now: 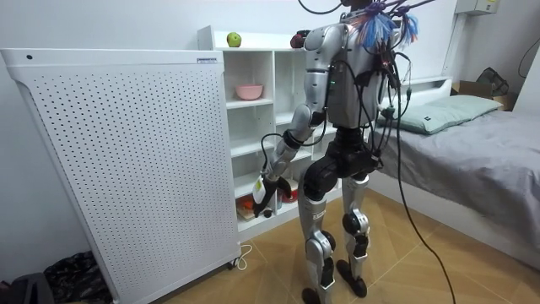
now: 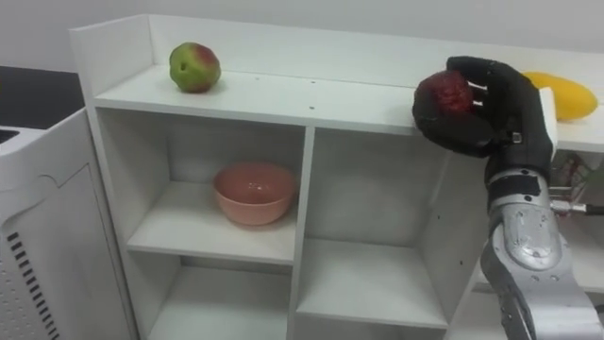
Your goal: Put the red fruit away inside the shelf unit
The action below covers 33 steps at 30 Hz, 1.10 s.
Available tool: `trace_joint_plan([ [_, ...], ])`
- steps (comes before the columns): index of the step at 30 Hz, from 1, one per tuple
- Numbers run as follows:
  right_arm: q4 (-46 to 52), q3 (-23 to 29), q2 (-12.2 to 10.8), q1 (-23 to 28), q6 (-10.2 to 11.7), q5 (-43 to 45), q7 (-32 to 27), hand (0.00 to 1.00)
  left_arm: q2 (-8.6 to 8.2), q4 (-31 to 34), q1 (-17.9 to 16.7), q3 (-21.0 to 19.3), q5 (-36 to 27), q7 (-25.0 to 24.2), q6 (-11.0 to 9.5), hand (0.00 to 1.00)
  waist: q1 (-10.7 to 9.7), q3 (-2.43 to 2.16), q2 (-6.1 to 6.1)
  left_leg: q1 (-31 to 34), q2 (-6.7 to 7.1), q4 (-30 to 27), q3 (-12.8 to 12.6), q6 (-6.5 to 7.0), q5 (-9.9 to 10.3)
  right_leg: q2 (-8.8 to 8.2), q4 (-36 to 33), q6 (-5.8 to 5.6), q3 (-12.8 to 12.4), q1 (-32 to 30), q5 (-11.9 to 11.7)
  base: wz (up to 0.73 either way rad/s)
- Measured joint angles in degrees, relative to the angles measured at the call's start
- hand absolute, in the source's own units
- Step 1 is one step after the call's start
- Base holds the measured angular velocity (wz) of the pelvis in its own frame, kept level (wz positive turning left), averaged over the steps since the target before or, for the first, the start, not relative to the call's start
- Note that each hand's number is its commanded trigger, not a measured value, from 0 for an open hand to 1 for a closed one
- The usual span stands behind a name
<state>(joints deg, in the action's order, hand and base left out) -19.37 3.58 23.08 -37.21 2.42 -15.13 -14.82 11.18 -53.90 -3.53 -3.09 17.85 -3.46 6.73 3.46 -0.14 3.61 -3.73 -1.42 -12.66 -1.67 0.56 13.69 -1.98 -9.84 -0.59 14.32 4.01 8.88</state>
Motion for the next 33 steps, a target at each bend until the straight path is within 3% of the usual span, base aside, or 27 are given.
trace_joint_plan([
  [5,-0.5,-0.1,0.1,0.0,0.1,0.5,0.0,1.00,0.62,-0.2,1.1,1.2,-1.7,-1.3,0.5,0.00,0.2,0.05,0.02,-0.3,0.00,0.0,-0.1,-0.01,0.0,0.03,0.0,0.06,-0.2,0.2,0.0,0.00],
  [8,-0.6,-0.5,0.1,0.0,0.3,0.5,0.0,1.00,0.83,-0.6,1.9,1.4,-2.6,-1.8,0.5,0.00,0.3,0.48,-0.10,-0.9,-0.02,0.1,-0.3,-0.01,0.0,0.06,0.0,0.06,-0.2,0.7,0.0,0.00],
  [12,0.1,-0.9,0.1,0.2,0.5,-0.1,0.1,1.00,0.82,-0.9,2.3,1.5,-2.6,-1.8,0.5,0.00,0.2,0.58,-0.31,-0.9,-0.12,0.7,-0.8,-0.01,0.0,0.10,0.0,0.07,-0.2,0.6,0.0,-0.04],
  [17,6.9,-0.9,-1.6,2.7,-0.1,-1.1,1.9,1.00,0.82,-1.5,2.3,1.6,-2.6,-1.8,0.4,0.00,-0.1,0.20,-1.04,-0.9,-0.11,1.0,-1.1,-0.04,0.0,0.16,0.0,0.07,-0.4,0.1,0.0,-0.05],
  [21,14.8,-3.0,-3.1,7.2,-0.1,-8.5,4.4,1.00,0.84,-1.5,2.4,3.3,-2.7,-1.7,0.4,0.00,0.0,-0.25,-2.07,-1.0,-0.05,1.0,-1.5,-0.04,-0.1,0.20,0.1,0.06,-1.8,-0.1,0.0,-0.06],
  [24,18.4,-4.2,-3.8,10.0,-0.1,-11.7,6.6,1.00,0.52,-1.7,2.4,3.4,-2.7,-1.7,0.3,0.00,0.3,-0.11,-2.49,-1.2,-0.19,1.0,-2.3,-0.03,-0.1,0.32,0.1,0.06,-2.6,-0.2,0.0,-0.12],
  [27,20.5,-6.9,-4.3,13.7,-2.1,-15.9,11.0,1.00,0.50,-2.5,2.4,3.5,-2.7,-1.7,0.3,0.00,0.2,-0.09,-2.93,-0.5,-0.38,1.0,-2.8,-0.05,-0.1,0.36,-0.5,0.32,-2.7,-1.5,-0.2,-0.15],
  [30,21.7,-9.6,-6.4,16.3,-4.9,-19.9,14.6,1.00,0.44,-3.3,2.4,4.2,-2.7,-1.7,0.3,0.00,0.1,-0.13,-3.70,0.7,-0.73,1.2,-2.9,-0.04,-0.4,0.35,-1.5,0.52,-3.2,-3.3,-0.4,-0.09],
  [33,21.7,-11.0,-7.9,16.3,-5.5,-23.7,17.3,1.00,0.43,-4.2,2.4,5.7,-3.7,-1.7,-0.3,0.00,0.1,-0.31,-4.10,1.3,-0.36,1.3,-3.0,-0.12,-1.0,0.31,-2.0,0.63,-3.1,-4.2,-0.5,0.00],
])
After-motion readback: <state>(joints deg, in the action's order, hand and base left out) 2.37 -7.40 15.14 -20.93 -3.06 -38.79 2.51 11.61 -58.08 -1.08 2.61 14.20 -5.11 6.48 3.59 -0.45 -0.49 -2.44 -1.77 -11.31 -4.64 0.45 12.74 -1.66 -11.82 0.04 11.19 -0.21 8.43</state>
